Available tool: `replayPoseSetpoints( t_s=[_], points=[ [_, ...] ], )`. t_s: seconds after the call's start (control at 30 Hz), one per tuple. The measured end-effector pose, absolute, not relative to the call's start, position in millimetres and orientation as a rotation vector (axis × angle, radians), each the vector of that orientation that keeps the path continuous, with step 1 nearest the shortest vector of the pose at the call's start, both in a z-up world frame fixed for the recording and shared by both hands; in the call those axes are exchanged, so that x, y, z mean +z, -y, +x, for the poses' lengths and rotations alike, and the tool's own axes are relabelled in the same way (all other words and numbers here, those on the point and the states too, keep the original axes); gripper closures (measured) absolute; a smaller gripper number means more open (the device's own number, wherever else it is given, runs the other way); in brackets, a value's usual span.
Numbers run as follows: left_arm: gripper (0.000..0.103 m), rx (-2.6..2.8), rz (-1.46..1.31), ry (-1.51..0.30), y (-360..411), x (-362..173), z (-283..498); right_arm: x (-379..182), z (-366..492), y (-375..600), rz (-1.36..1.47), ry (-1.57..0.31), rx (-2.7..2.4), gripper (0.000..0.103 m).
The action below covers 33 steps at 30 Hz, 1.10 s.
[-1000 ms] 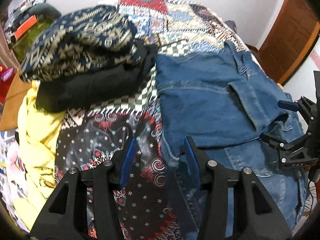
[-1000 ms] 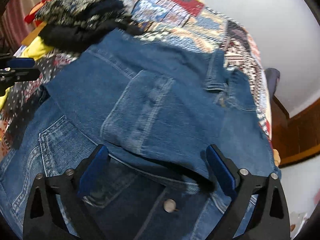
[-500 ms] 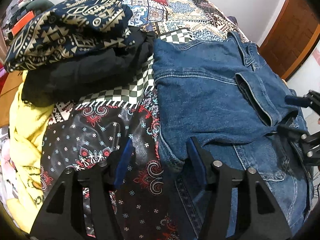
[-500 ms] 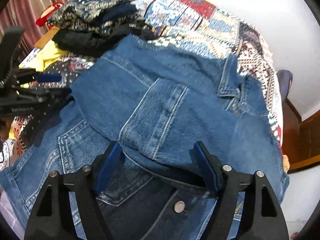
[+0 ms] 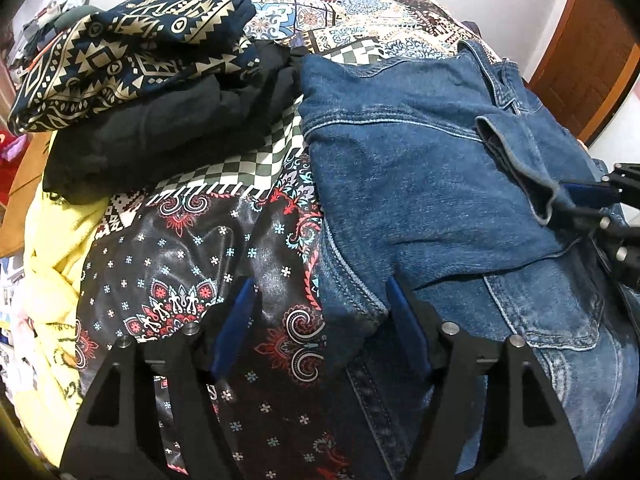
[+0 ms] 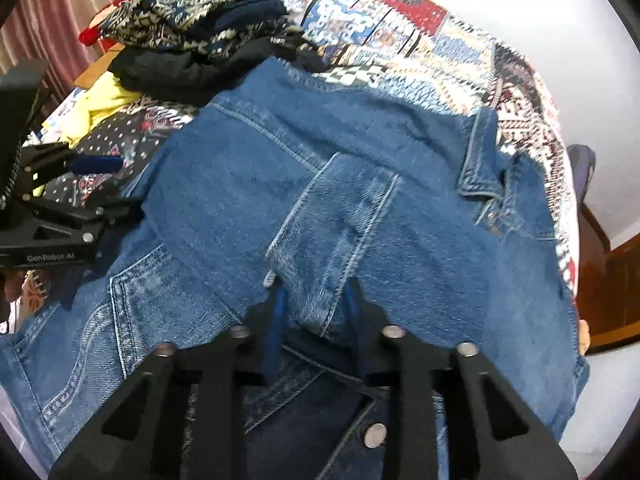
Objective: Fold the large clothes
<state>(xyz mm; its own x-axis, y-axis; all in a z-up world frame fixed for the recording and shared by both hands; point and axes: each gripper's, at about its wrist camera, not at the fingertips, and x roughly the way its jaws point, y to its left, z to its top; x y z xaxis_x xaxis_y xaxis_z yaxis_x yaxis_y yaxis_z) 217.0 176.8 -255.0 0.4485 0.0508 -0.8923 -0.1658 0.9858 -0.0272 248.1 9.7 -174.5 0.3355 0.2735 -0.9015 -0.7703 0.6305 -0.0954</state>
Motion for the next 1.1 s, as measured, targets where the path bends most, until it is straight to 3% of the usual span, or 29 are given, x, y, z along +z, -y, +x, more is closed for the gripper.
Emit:
replayPoseSetpoints(
  t_s=[0.17,0.57,0.7,1.1],
  points=[
    [0.035,0.129,-0.135,-1.119,-179,-254,216,-142,266,14,-0.492,-0.927,0.639,0.091],
    [0.035,0.135,-0.041,-1.125,-171,-234,201,-66,304,125,-0.18,-0.778,0.394,0.096],
    [0.035,0.137,-0.054,-1.122,-168,-232,202,-75,306,158,-0.098,-0.799,0.339,0.096],
    [0.035,0.121,-0.029,-1.134,-151,-236,206,-184,299,231,0.136,-1.1,0.251,0.095]
  ],
)
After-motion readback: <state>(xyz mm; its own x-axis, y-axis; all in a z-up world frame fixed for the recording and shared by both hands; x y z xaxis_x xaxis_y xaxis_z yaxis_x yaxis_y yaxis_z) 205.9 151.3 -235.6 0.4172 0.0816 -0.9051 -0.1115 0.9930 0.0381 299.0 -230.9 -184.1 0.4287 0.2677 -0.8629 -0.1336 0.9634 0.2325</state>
